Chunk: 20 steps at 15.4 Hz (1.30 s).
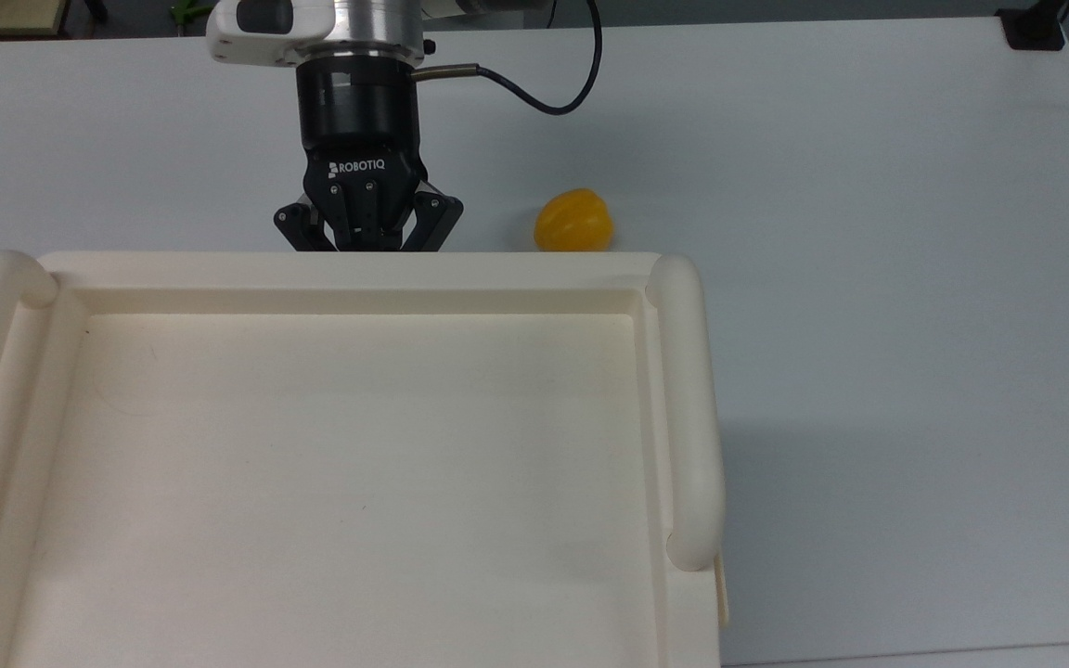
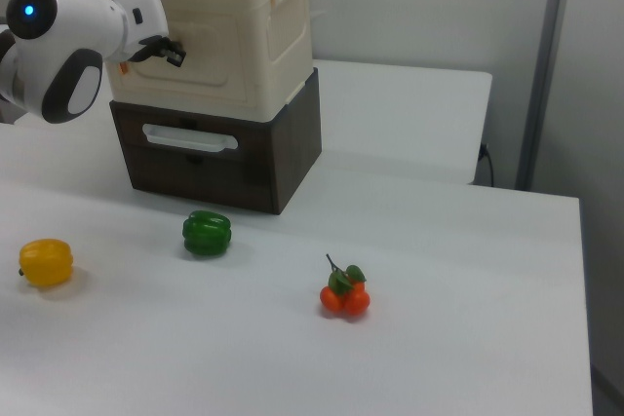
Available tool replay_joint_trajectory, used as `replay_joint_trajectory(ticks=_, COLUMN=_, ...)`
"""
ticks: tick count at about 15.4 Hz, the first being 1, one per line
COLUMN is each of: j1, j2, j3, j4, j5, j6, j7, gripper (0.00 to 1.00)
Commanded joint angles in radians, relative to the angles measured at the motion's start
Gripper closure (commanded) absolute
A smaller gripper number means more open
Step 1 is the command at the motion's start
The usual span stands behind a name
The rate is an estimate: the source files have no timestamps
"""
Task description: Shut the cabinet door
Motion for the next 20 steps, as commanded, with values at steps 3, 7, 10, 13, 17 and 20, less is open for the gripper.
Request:
replay_joint_trajectory(ticks=3, j1=0.003, j2=-0.07, j3=-0.004, j4=-0.076, j5=0.006, j6=-0.017, j7=-0.013, gripper=1.0)
replay_joint_trajectory(ticks=7, j1=-0.019, j2=-0.178, j3=-0.024, j4=-0.093, j5=-0.012, j6=-0.42, j7=-0.043, gripper=0.75)
replay_joint_trajectory(ticks=10, j1=-0.04, j2=-0.251, j3=-0.033, j4=-0.094, j5=-0.055, j6=-0.712, j7=-0.088, gripper=0.36)
replay_joint_trajectory(ticks=13, j1=-0.022, j2=-0.327, j3=-0.096, j4=-0.093, j5=-0.142, j6=-1.012, j7=-0.082, gripper=0.0)
replay_joint_trajectory(ticks=17, j1=-0.021, j2=-0.419, j3=-0.13, j4=-0.055, j5=-0.172, j6=-1.335, j7=-0.048, gripper=0.0)
replay_joint_trajectory(ticks=20, j1=0.036, j2=-0.473, j3=-0.162, j4=-0.045, j5=-0.17, j6=-1.462, j7=-0.04, gripper=0.0)
